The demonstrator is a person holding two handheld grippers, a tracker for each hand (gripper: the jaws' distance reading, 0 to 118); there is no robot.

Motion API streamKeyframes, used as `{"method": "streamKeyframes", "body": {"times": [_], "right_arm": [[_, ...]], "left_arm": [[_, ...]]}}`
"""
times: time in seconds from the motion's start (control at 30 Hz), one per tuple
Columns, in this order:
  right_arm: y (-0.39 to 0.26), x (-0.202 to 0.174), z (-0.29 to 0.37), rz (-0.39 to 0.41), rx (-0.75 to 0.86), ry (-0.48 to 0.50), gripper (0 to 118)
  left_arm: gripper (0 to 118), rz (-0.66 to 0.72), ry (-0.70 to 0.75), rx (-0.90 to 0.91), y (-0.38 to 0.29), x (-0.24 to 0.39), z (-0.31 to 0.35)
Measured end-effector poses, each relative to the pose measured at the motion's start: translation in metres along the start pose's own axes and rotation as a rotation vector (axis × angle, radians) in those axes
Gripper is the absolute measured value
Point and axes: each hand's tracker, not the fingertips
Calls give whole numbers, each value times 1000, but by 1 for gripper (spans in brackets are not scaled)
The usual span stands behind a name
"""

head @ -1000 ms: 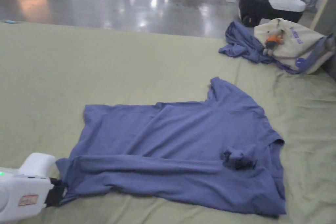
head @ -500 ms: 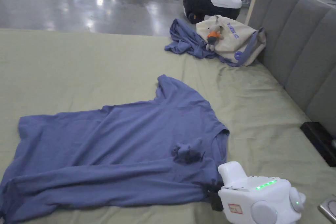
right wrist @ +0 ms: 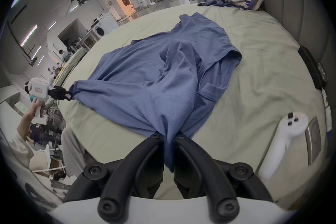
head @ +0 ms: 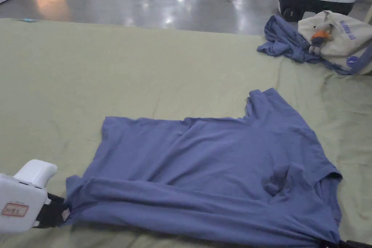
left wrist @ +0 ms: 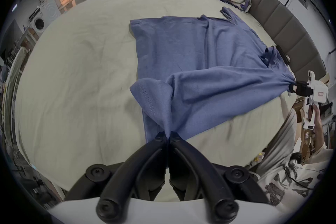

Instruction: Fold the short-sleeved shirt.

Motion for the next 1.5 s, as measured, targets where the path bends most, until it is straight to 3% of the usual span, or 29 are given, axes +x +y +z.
{"method": "streamKeyframes", "body": {"times": [0.13, 0.23, 0.3, 0.33, 0.37, 0.43, 0.5, 0.53, 0.57, 0.6, 0.63, 0.67, 0.73, 0.8, 0.97, 1.1, 1.2, 1.23, 1.3, 1.33, 1.47, 1.5], "right_arm": [[-25, -18, 17, 8, -15, -9, 9], [-40, -26, 2, 54, -32, -91, 12], [-47, -25, -11, 36, -52, -160, 40], [-49, -24, -12, 22, -49, -154, 62], [-53, -22, -4, -5, -13, -126, 65], [-58, -24, 22, -33, 77, -109, 65], [-57, -35, 63, 2, 195, -189, 63], [-56, -39, 80, 16, 247, -198, 52], [-52, -44, 100, 27, 297, -198, 34], [-45, -51, 117, 31, 341, -191, 13], [-39, -55, 129, 27, 382, -210, 11], [-33, -61, 140, 40, 442, -245, 10], [-13, -64, 153, 51, 495, -176, 10], [4, -68, 159, 48, 588, -132, 10], [38, -66, 144, 87, 617, -118, 10], [52, -57, 129, 79, 611, -123, 10], [57, -48, 120, 69, 588, -170, 10], [58, -45, 118, 63, 588, -176, 10], [64, -35, 112, 40, 574, -177, 10], [66, -31, 109, 36, 564, -172, 10], [69, -21, 100, 32, 523, -181, 10], [69, -19, 98, 32, 515, -186, 10]], "left_arm": [[3, -10, 5, -67, -27, 2, 2], [3, -17, 27, -77, -37, 7, -16], [11, 5, 71, -65, -42, 13, -27], [29, -13, 120, -51, -44, 16, -28], [44, -48, 192, -23, -49, 23, -26], [59, -129, 323, 68, -65, 38, -12], [59, -95, 362, 175, -81, 49, 16], [55, -70, 354, 228, -88, 53, 29], [44, -28, 328, 272, -98, 48, 40], [26, 5, 309, 323, -102, 48, 53], [11, 21, 303, 367, -104, 49, 63], [11, 29, 326, 411, -98, 49, 72], [11, 20, 326, 388, -73, 43, 82], [11, 47, 200, 452, -36, 27, 82], [9, 40, 87, 299, 111, -6, 20], [9, 1, 213, 102, 209, -35, -66], [9, 63, 218, 33, 242, -52, -107], [22, 83, 209, 18, 247, -57, -117], [83, 152, 159, -17, 251, -68, -136], [89, 158, 161, -43, 251, -71, -142], [89, 118, 209, -120, 240, -59, -153], [83, 133, 195, -118, 238, -57, -151]]}}
